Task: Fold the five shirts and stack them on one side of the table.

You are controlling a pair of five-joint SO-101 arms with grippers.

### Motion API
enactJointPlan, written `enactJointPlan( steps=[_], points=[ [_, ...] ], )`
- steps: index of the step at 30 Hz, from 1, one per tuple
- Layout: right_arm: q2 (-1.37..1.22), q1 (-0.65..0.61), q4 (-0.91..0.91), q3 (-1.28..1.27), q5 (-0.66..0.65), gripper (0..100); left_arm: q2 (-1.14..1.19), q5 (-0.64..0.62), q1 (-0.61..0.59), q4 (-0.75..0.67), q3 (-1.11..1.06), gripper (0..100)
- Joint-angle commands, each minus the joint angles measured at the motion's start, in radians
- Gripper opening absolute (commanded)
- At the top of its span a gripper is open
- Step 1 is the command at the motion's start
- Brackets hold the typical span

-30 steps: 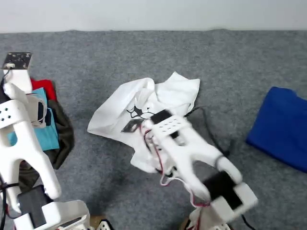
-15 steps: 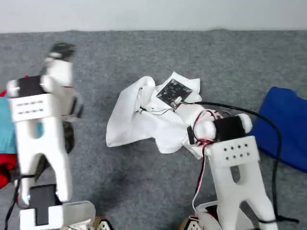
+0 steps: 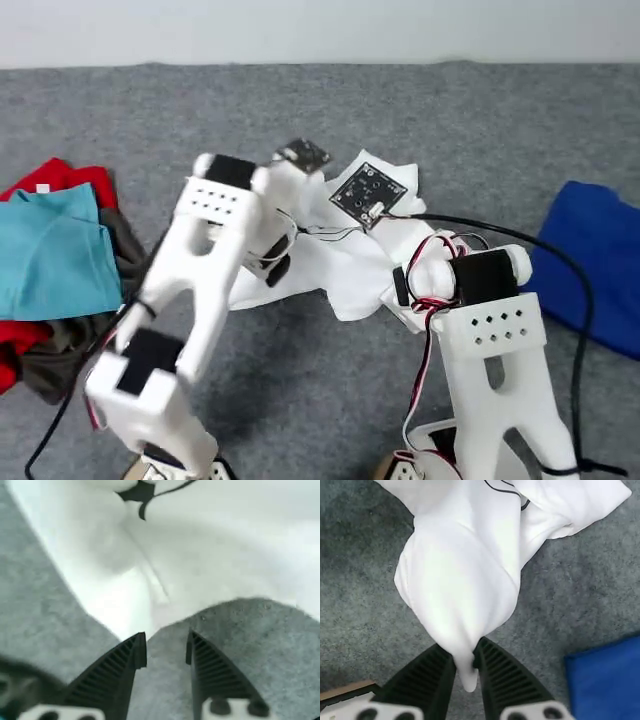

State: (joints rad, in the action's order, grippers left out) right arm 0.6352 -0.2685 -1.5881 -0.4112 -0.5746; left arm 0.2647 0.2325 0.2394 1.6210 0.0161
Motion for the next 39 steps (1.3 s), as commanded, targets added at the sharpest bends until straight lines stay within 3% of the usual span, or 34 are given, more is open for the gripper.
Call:
enactJointPlan(
  steps=[1, 6, 10, 15, 20, 26, 31, 39],
  points=[
    [0.030, 0.016, -0.012, 0.049, 0.018, 0.9, 0.077, -0.003, 0.000, -0.060, 0.024, 15],
    [0.030, 0.018, -0.012, 0.049, 0.021, 0.9, 0.172, 0.002, -0.087, -0.120, 0.024, 14],
    [0.030, 0.018, -0.012, 0.051, 0.020, 0.9, 0.178, 0.006, -0.256, -0.161, 0.031, 14],
    [0.030, 0.114, 0.001, 0.055, 0.008, 0.9, 0.118, 0.083, -0.499, -0.112, 0.071, 14],
    [0.030, 0.232, 0.002, 0.061, -0.095, 0.9, 0.048, 0.153, -0.597, -0.011, 0.071, 14],
    [0.030, 0.283, 0.001, 0.129, -0.121, 0.9, -0.077, 0.157, -0.598, 0.048, 0.073, 14],
    [0.027, 0.280, -0.008, 0.127, -0.114, 0.9, -0.181, 0.166, -0.479, 0.133, 0.067, 14],
    [0.021, 0.280, 0.002, 0.126, -0.112, 0.9, -0.180, 0.296, -0.284, 0.124, -0.130, 19]
  ],
)
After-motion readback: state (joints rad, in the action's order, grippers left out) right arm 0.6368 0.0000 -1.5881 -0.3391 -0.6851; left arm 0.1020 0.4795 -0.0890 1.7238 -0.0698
